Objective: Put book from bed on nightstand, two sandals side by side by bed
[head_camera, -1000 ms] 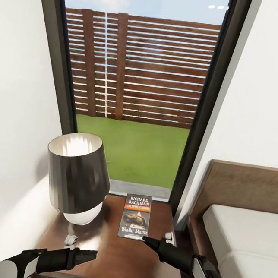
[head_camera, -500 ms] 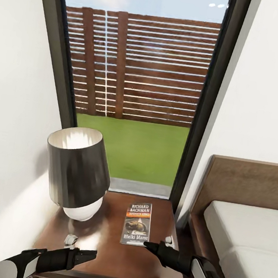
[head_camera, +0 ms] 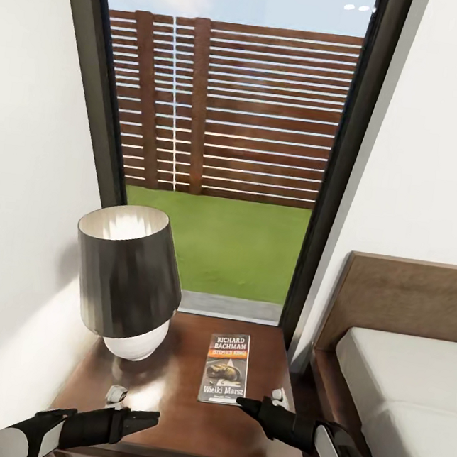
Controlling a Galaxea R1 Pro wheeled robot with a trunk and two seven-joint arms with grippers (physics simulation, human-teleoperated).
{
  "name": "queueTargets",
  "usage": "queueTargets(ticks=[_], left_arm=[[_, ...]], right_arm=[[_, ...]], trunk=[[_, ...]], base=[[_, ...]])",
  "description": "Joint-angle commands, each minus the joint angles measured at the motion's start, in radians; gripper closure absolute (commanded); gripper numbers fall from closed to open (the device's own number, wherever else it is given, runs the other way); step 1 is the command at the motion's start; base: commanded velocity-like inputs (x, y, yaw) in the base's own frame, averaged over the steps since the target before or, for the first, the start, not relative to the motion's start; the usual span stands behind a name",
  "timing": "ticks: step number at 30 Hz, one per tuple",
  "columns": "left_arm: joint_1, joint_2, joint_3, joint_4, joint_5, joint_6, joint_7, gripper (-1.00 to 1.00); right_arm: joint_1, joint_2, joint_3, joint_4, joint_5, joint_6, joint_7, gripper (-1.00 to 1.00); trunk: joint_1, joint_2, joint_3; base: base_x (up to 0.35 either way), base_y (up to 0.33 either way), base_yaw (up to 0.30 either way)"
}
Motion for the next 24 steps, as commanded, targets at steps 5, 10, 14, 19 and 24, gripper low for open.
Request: queueTargets(ticks=[5,10,14,19,24], left_arm=[[0.0,0.0,0.007,0.0,-0.008,0.006,-0.003,-1.0],[0.0,0.0,0.006,0.0,-0.008,0.006,-0.003,-1.0],[0.0,0.0,0.007,0.0,-0.008,0.006,-0.003,-1.0],[0.0,0.0,0.006,0.0,-0.008,0.006,-0.003,-1.0],[0.0,0.0,0.006,0.0,-0.008,0.006,-0.003,-1.0]], right_arm=[[-0.001,0.001,-0.002,0.0,-0.002,0.005,0.001,1.0],[-0.001,0.002,-0.002,0.007,-0.002,0.004,-0.001,1.0],[-0.002,0.003,-0.002,0.045,0.001,-0.002,-0.002,1.0],[-0.002,0.002,-0.002,0.071,0.006,-0.005,-0.002,1.0],[-0.002,0.002,-0.002,0.07,0.005,-0.005,-0.001,1.0]], trunk=[[0.0,0.0,-0.001],[0.0,0.0,-0.001],[0.0,0.0,-0.001],[0.007,-0.014,-0.007],[0.019,-0.035,-0.017]], base=[[0.0,0.0,0.0],[0.0,0.0,0.0],[0.0,0.0,0.0],[0.0,0.0,0.0],[0.0,0.0,0.0]])
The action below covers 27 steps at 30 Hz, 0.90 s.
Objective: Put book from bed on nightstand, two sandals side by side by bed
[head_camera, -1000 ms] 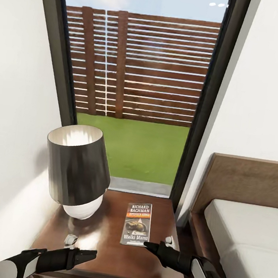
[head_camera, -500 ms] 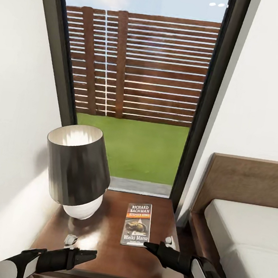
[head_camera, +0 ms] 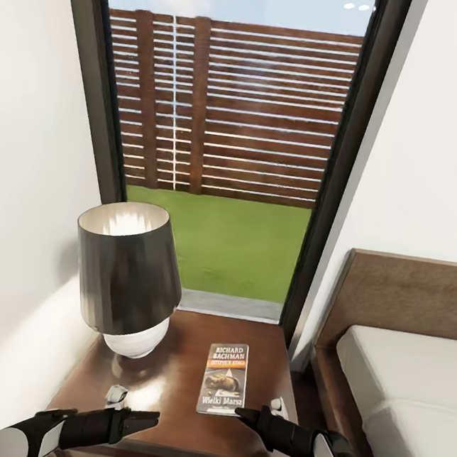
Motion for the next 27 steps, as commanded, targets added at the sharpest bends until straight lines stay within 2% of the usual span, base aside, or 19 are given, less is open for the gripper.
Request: queueTargets(ticks=[1,7,13,27], left_arm=[[0.0,0.0,0.007,0.0,-0.008,0.006,-0.003,-1.0],[0.0,0.0,0.008,0.0,-0.008,0.006,-0.003,-1.0],[0.0,0.0,0.007,0.0,-0.008,0.006,-0.003,-1.0],[0.0,0.0,0.007,0.0,-0.008,0.006,-0.003,-1.0]], right_arm=[[0.0,0.0,-0.002,-0.002,-0.001,0.005,0.003,1.0],[0.0,0.0,-0.002,-0.01,-0.002,0.005,0.003,1.0],[0.0,0.0,-0.002,-0.012,-0.003,0.003,0.004,1.0],[0.0,0.0,-0.002,-0.015,-0.008,0.002,0.008,1.0]], trunk=[[0.0,0.0,-0.001],[0.0,0.0,-0.001],[0.023,-0.042,-0.02],[0.023,-0.042,-0.02]], base=[[0.0,0.0,0.0],[0.0,0.0,0.0],[0.0,0.0,0.0],[0.0,0.0,0.0]])
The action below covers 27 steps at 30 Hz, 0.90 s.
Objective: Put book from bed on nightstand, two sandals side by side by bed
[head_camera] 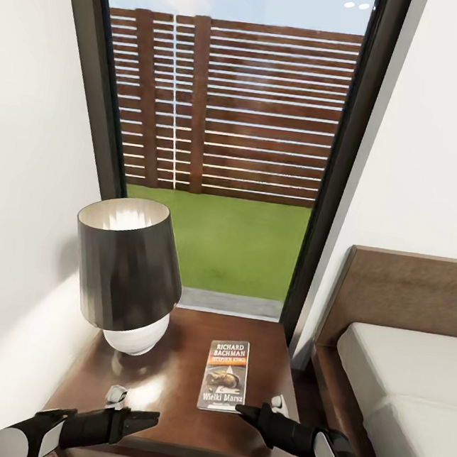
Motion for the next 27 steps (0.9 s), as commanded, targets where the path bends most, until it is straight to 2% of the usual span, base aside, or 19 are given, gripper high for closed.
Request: queueTargets(ticks=[1,12,19,27], left_arm=[[0.0,0.0,0.007,0.0,-0.008,0.006,-0.003,-1.0],[0.0,0.0,0.007,0.0,-0.008,0.006,-0.003,-1.0],[0.0,0.0,0.007,0.0,-0.008,0.006,-0.003,-1.0],[0.0,0.0,0.007,0.0,-0.008,0.006,-0.003,-1.0]], right_arm=[[-0.001,0.0,-0.002,0.0,-0.002,0.006,0.003,1.0],[-0.001,0.0,-0.002,0.0,-0.002,0.006,0.003,1.0],[-0.001,0.0,-0.002,0.0,-0.002,0.007,0.003,1.0],[-0.001,0.0,-0.002,0.0,-0.002,0.006,0.004,1.0]], trunk=[[0.0,0.0,-0.001],[0.0,0.0,-0.001],[0.027,-0.049,-0.023],[0.027,-0.049,-0.023]], base=[[0.0,0.0,0.0],[0.0,0.0,0.0],[0.0,0.0,0.0],[0.0,0.0,0.0]])
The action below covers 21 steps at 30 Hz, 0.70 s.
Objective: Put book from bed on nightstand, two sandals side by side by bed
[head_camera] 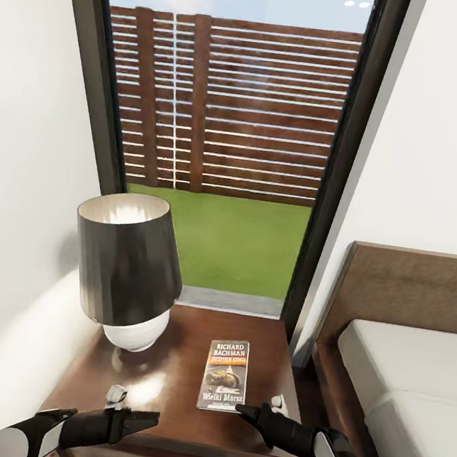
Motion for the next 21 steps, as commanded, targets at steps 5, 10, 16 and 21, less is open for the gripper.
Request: queueTargets(ticks=[5,10,16,21], left_arm=[[0.0,0.0,0.007,0.0,-0.009,0.006,-0.003,-1.0],[0.0,-0.001,0.007,0.0,-0.01,0.006,-0.003,-1.0],[0.0,0.0,0.007,0.0,-0.01,0.006,-0.003,-1.0],[0.0,0.0,0.007,0.0,-0.01,0.006,-0.003,-1.0]], right_arm=[[-0.001,0.0,-0.002,0.0,-0.002,0.006,0.002,1.0],[-0.001,0.001,-0.002,0.0,-0.002,0.005,0.002,1.0],[-0.001,0.001,-0.002,0.0,-0.002,0.005,0.001,1.0],[-0.001,0.0,-0.002,0.0,-0.002,0.005,0.002,1.0]], trunk=[[0.0,0.0,-0.001],[0.0,0.0,-0.001],[0.0,0.0,-0.001],[0.0,0.0,-0.001]], base=[[0.101,0.0,0.0],[0.245,0.0,0.0],[0.05,0.0,0.0],[0.005,0.0,0.0]])
